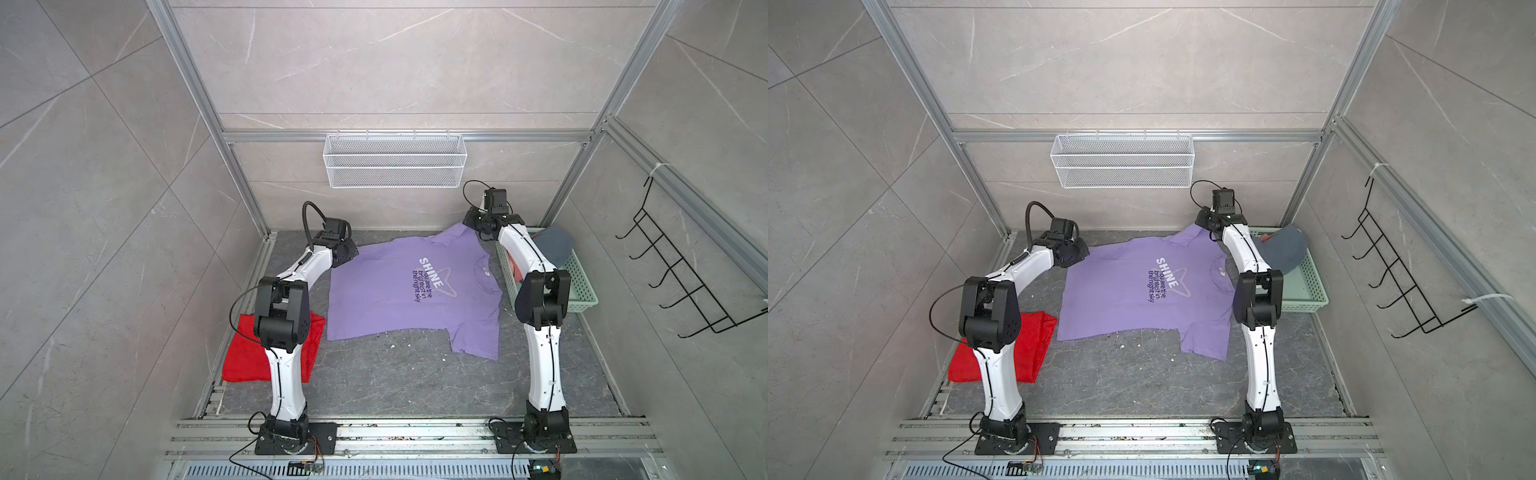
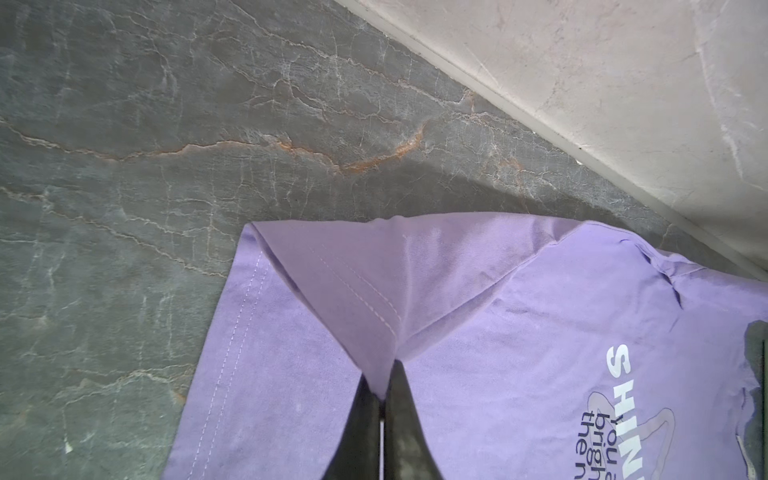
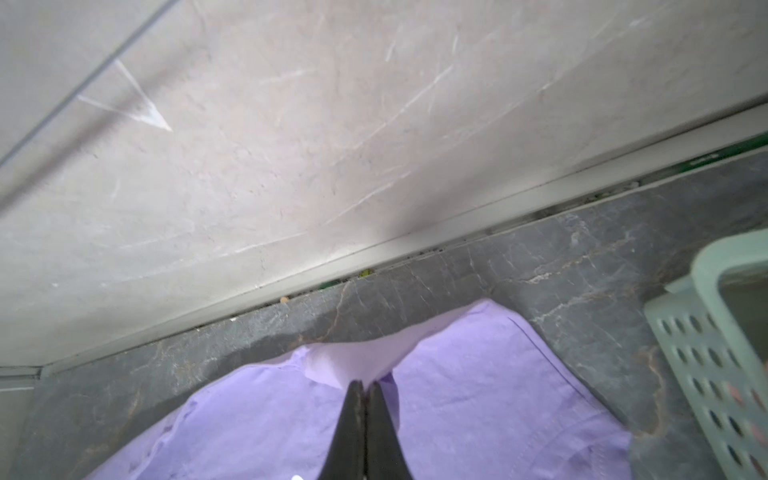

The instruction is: Fold and stack the t-shirts

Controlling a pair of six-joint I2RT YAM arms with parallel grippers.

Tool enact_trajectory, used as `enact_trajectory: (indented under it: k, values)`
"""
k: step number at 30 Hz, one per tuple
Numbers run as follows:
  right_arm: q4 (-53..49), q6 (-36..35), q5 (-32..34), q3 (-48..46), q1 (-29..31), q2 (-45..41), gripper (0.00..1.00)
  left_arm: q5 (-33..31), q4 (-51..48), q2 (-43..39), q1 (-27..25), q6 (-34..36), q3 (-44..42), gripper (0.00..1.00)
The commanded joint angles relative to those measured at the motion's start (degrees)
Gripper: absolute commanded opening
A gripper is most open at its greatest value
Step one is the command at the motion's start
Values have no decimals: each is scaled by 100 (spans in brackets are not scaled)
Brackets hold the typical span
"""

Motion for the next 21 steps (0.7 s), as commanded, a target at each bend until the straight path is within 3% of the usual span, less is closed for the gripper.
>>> enact_trajectory:
  k: [1,8,9,11,13,15,21]
  values:
    - [-282,140,23,507,-23,313,0,157,124,67,146,-166,186,0]
    - [-808,387,-56,2347,-86,1255,0,477,172,284,429,-253,757,0]
    - [-871,566,-178,2692,-138,1468,6,600,240,395,523,-364,896,0]
    - [-834,899,-496,3167,-242,1767,38,969,613,578,751,-765,1021,19]
    - [-763,1055,-682,3426,-301,1889,61,1348,1278,656,959,-1251,924,41]
    - [-758,1049,-752,3466,-338,1808,68,1465,1815,655,1100,-1672,789,50]
    - [-1145,622,-1069,2457,-350,812,71,1581,1694,159,1131,-1748,350,56]
